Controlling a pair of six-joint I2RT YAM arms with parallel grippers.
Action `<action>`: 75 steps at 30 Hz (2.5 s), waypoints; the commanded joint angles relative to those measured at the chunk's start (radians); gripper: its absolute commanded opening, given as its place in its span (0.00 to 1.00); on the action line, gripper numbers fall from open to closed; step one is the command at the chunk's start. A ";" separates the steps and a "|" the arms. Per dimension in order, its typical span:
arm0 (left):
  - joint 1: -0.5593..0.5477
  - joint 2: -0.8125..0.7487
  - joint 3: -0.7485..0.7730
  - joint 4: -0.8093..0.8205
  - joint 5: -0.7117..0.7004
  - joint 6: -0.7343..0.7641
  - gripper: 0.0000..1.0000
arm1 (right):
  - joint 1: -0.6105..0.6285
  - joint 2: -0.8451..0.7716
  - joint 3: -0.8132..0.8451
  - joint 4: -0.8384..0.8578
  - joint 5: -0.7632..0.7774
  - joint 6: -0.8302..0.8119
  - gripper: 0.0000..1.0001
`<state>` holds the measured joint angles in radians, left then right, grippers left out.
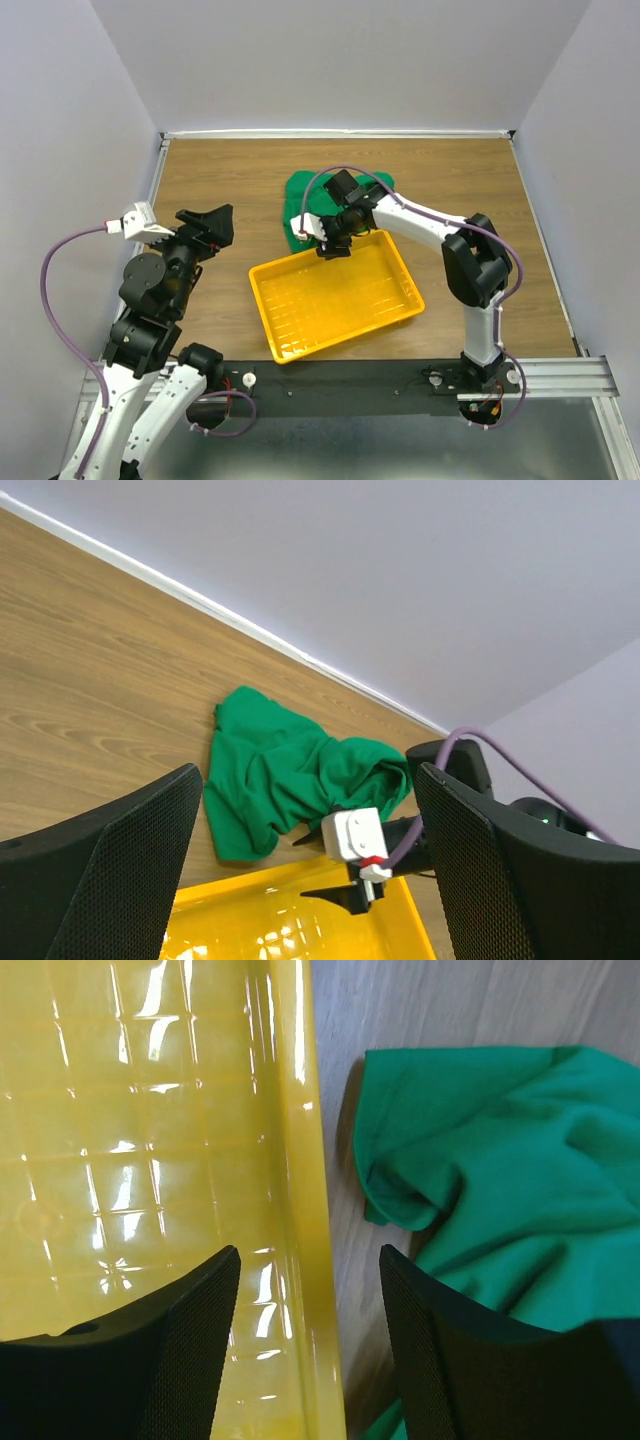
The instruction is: Fold and stack the t-shirts
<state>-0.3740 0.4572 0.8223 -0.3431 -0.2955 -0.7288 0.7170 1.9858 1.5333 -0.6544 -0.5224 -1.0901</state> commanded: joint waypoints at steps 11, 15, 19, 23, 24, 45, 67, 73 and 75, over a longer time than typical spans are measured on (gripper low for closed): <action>0.007 -0.025 0.116 0.002 -0.090 0.072 0.94 | 0.015 0.019 0.010 0.025 0.006 0.150 0.01; 0.006 -0.032 0.176 0.041 -0.094 0.100 0.94 | 0.028 0.002 0.082 0.025 -0.047 0.448 0.01; 0.007 -0.034 0.219 0.081 -0.088 0.117 0.94 | 0.038 0.068 0.249 0.038 -0.039 0.804 0.00; 0.006 -0.037 0.270 0.095 -0.100 0.138 0.94 | 0.061 0.197 0.418 0.076 0.111 1.182 0.01; 0.006 -0.038 0.281 0.095 -0.103 0.140 0.94 | 0.070 0.214 0.436 0.096 0.228 1.235 0.01; 0.006 -0.091 0.258 0.010 -0.145 -0.001 0.91 | 0.104 0.737 0.999 0.995 0.064 1.924 0.72; 0.050 0.838 0.259 -0.109 -0.027 0.129 0.89 | -0.280 -0.231 0.058 0.266 -0.056 0.857 0.86; 0.110 1.243 0.469 -0.181 -0.099 0.192 0.84 | -0.390 -0.436 -0.227 0.260 0.082 0.898 0.87; 0.121 1.304 0.514 -0.209 -0.128 0.189 0.82 | -0.425 -0.470 -0.270 0.262 0.078 0.915 0.87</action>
<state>-0.2790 1.6958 1.2346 -0.4595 -0.3298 -0.5835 0.3634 1.5955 1.3571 -0.3298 -0.5484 -0.1501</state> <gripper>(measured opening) 0.834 0.870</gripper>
